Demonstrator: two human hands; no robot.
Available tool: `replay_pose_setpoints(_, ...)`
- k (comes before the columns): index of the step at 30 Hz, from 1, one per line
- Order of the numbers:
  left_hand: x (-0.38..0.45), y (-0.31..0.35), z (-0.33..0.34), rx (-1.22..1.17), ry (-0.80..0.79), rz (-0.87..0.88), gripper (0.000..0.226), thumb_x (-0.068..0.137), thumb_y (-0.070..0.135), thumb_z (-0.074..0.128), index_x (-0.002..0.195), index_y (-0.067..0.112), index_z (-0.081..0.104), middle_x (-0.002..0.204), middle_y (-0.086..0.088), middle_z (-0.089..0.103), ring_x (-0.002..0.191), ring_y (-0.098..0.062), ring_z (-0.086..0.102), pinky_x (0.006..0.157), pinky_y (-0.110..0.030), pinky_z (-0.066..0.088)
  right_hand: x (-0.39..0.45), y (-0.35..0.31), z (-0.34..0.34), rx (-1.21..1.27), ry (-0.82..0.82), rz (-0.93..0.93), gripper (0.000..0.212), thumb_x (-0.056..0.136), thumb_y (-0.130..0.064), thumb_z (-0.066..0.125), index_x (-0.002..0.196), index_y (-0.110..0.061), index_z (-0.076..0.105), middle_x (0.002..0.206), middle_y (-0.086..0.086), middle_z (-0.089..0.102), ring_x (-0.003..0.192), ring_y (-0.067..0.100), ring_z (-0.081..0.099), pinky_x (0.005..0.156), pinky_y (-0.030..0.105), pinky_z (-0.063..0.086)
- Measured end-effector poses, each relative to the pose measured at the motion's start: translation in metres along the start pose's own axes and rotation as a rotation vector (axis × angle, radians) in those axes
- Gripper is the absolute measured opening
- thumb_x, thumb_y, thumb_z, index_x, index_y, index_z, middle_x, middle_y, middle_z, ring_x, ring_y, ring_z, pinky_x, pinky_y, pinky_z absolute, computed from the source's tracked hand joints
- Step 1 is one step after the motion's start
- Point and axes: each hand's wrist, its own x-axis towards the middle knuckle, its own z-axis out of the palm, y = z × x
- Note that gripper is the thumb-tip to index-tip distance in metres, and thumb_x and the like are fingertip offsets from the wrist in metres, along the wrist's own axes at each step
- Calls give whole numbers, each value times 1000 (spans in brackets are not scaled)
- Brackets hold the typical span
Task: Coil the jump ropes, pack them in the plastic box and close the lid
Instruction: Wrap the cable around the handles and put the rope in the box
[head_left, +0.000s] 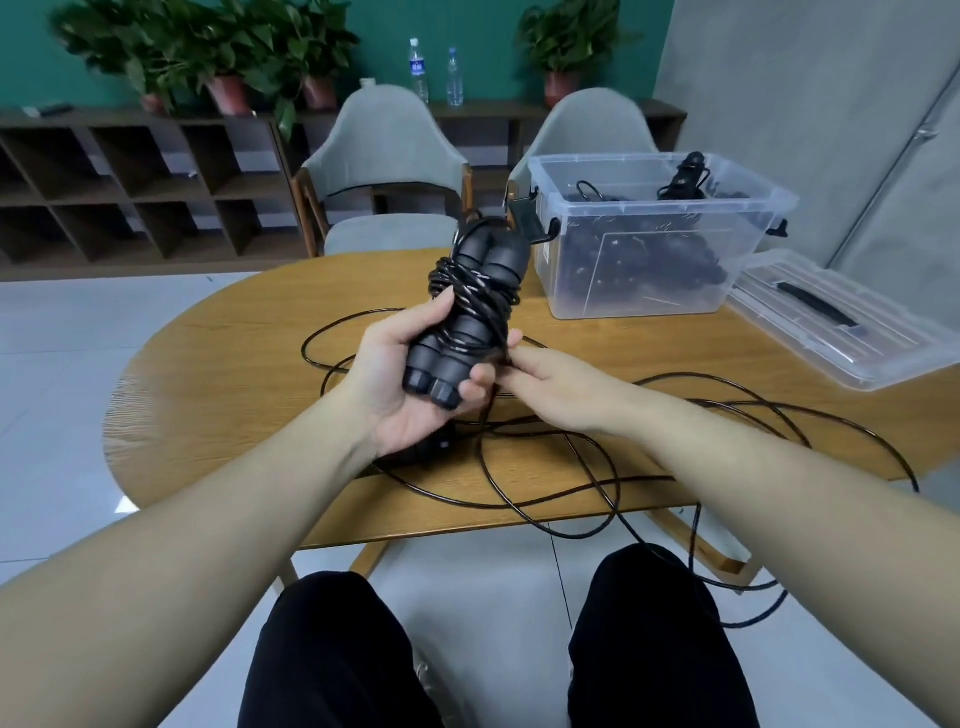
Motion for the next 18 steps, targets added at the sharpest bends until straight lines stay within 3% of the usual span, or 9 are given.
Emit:
replay_pose_setpoints(2, -3, 5, -9, 55, -122, -61, 60, 75, 28, 80, 126, 3, 60, 108, -23, 65, 54, -21, 57, 43, -25, 50, 0, 1, -5, -81, -26, -23, 33, 107, -31, 38, 107, -14, 66, 103, 3, 71, 93, 11, 62, 92, 17, 44)
replay_pose_setpoints(4, -6, 11, -18, 181, -210, -114, 74, 69, 26, 87, 131, 13, 49, 103, -23, 64, 55, -25, 60, 42, -27, 50, -1, 0, -17, -163, -30, -28, 30, 106, -27, 40, 85, -30, 60, 85, -3, 68, 80, 5, 61, 80, 25, 46)
replay_pose_setpoints(6, -8, 19, -21, 324, -270, -159, 68, 72, 23, 87, 129, 21, 51, 100, -21, 65, 59, -30, 63, 43, -29, 52, -2, -1, -27, -235, -34, -59, 31, 104, -24, 42, 77, -35, 51, 80, -9, 62, 76, 3, 56, 72, 28, 44)
replay_pose_setpoints(9, -11, 33, -17, 564, -262, -268, 69, 73, 21, 87, 132, 25, 51, 114, -23, 61, 68, -35, 66, 49, -33, 55, -4, 1, -37, -323, -96, -74, 30, 99, -13, 49, 76, -31, 55, 80, 0, 63, 76, 15, 59, 74, 38, 52)
replay_pose_setpoints(11, -12, 42, -9, 765, -201, -319, 66, 73, 19, 86, 130, 27, 53, 116, -21, 64, 72, -38, 68, 51, -33, 56, -1, 5, -38, -396, -114, -58, 18, 94, -13, 56, 80, -23, 62, 83, 1, 67, 80, 22, 63, 77, 46, 55)
replay_pose_setpoints(12, -12, 45, -4, 857, -183, -341, 60, 74, 18, 85, 125, 31, 57, 115, -18, 67, 74, -39, 68, 52, -34, 56, 1, 5, -40, -409, -117, -57, 13, 93, -17, 59, 83, -24, 62, 83, -3, 67, 81, 20, 63, 77, 45, 55)
replay_pose_setpoints(14, -13, 47, 8, 1022, -162, -416, 54, 77, 15, 86, 118, 37, 60, 114, -15, 69, 75, -38, 68, 54, -35, 58, 3, 1, -45, -456, -77, -85, 21, 94, -26, 63, 76, -31, 53, 73, -10, 60, 74, 11, 58, 70, 35, 52)
replay_pose_setpoints(18, -11, 38, 17, 1448, -97, -523, 53, 85, 16, 80, 122, 38, 49, 111, -16, 67, 68, -30, 66, 59, -41, 59, 2, -11, -51, -665, 81, -116, 38, 94, -47, 58, 67, -25, 46, 61, -5, 52, 63, 14, 47, 56, 30, 39)
